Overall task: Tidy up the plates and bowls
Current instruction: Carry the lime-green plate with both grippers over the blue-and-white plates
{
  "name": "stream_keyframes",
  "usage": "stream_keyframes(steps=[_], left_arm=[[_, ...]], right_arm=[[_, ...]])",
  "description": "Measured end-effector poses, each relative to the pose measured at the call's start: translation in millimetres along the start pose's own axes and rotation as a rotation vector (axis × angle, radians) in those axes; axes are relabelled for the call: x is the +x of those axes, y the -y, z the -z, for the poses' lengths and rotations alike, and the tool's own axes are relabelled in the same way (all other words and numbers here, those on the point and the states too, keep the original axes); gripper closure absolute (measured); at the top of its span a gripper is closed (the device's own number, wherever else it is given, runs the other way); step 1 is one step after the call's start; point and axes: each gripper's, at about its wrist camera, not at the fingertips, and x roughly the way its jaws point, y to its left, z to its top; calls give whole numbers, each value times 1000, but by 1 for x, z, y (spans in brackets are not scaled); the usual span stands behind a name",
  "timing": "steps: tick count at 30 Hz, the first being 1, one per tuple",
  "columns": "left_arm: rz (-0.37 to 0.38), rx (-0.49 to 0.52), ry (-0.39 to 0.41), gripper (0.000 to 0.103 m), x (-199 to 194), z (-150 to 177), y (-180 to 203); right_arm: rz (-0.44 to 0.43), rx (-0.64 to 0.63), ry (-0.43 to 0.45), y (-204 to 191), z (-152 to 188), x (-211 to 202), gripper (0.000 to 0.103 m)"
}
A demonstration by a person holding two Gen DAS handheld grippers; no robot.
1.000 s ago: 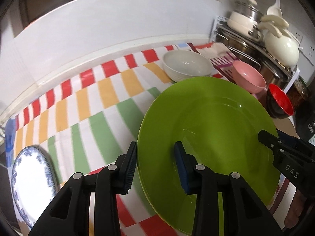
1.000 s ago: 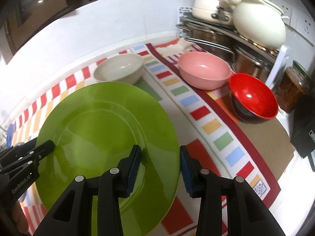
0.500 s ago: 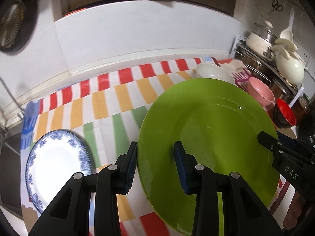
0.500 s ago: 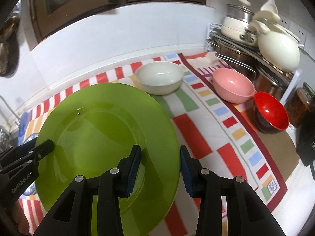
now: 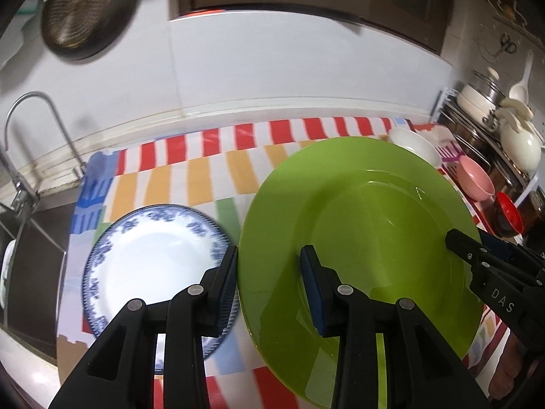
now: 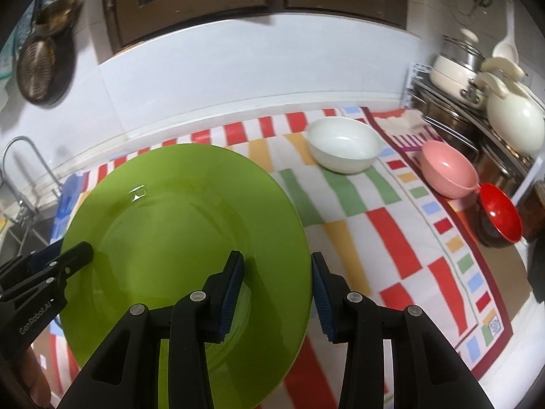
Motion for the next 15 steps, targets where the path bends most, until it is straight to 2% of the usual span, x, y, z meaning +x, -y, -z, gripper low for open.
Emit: stream_keyframes(steps=[15], left_arm=[[-82, -96, 2, 67, -13, 16, -83]], right_arm=[[-82, -97, -4, -81, -2, 8, 62]])
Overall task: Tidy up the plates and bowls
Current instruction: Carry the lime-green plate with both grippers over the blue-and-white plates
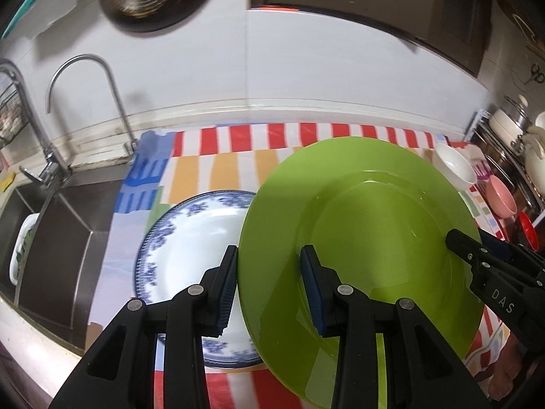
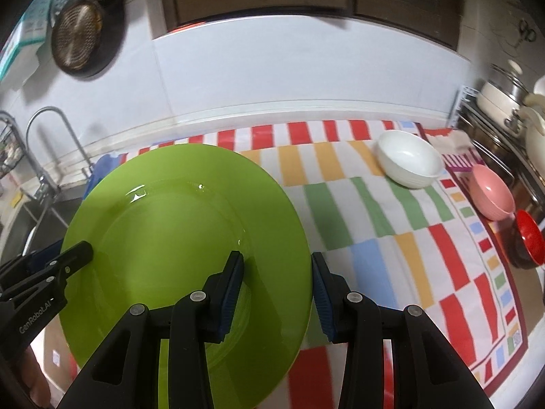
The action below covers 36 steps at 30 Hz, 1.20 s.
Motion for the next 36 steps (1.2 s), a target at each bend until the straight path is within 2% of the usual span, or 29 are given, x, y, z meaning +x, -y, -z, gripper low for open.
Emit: stream_keyframes(steps=[22, 36], left_arm=[[-116, -158, -66, 66, 21, 19, -92], [-167, -205, -131, 66, 58, 27, -120]], right_arm=[[-114, -148, -58, -94, -6, 50, 62], [-145, -221, -115, -131, -5, 90, 62]])
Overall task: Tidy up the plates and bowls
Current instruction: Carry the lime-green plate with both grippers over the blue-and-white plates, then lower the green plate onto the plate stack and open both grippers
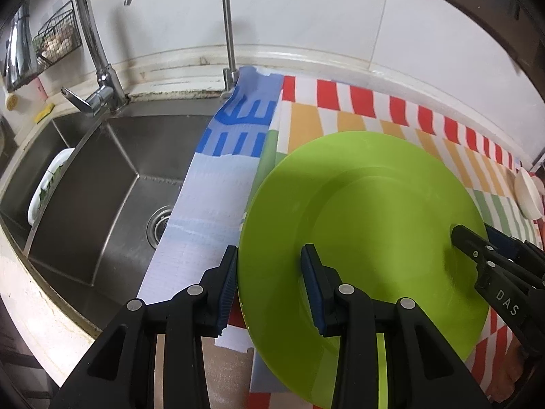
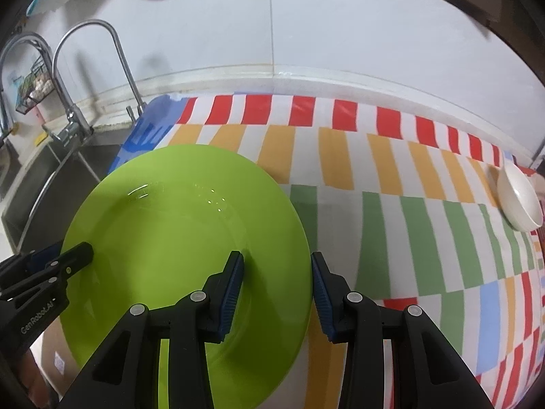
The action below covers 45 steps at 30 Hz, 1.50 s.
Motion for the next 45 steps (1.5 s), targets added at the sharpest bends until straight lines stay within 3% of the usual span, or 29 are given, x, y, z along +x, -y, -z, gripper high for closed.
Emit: stream_keyframes(steps=[21, 25, 37, 45], left_arm=[[-53, 42, -29, 66, 28, -1, 5], [-46, 34, -34, 57, 27, -2, 4], [4, 77, 47, 46, -7, -5, 19], [57, 162, 95, 44, -28, -4, 54]], right_arm=[[3, -21, -53, -4, -1, 33, 62], [6, -28, -53, -6, -1, 34, 59], [53, 2, 30, 4, 4, -1, 55], [86, 35, 107, 26, 15, -34, 55]])
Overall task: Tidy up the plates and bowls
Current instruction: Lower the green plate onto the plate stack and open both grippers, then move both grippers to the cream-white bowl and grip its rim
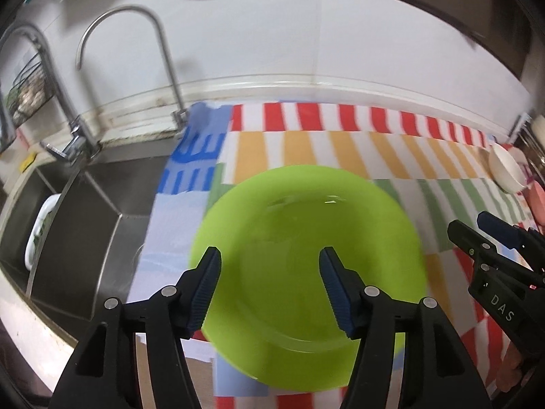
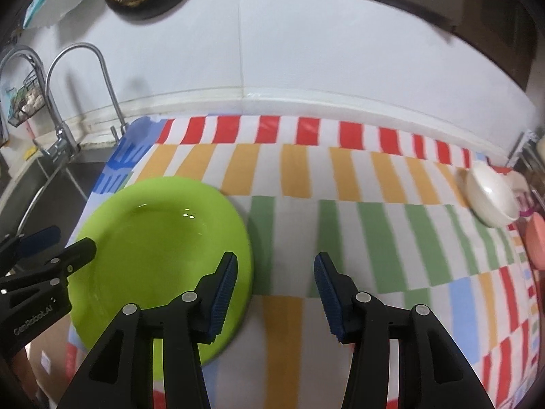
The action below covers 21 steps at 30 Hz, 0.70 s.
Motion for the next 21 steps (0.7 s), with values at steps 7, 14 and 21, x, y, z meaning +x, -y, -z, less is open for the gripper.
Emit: stream_keyframes(steps=[7, 14, 21], left_arm=[[68, 67, 45, 44, -18, -6, 43], [126, 130, 87, 44, -38, -11, 92], [173, 180, 124, 44, -52, -19, 140]], right_arm=[[59, 49, 55, 37, 6, -38, 55], [115, 112, 73, 80, 16, -64, 55], [139, 173, 105, 126, 24, -85, 55]])
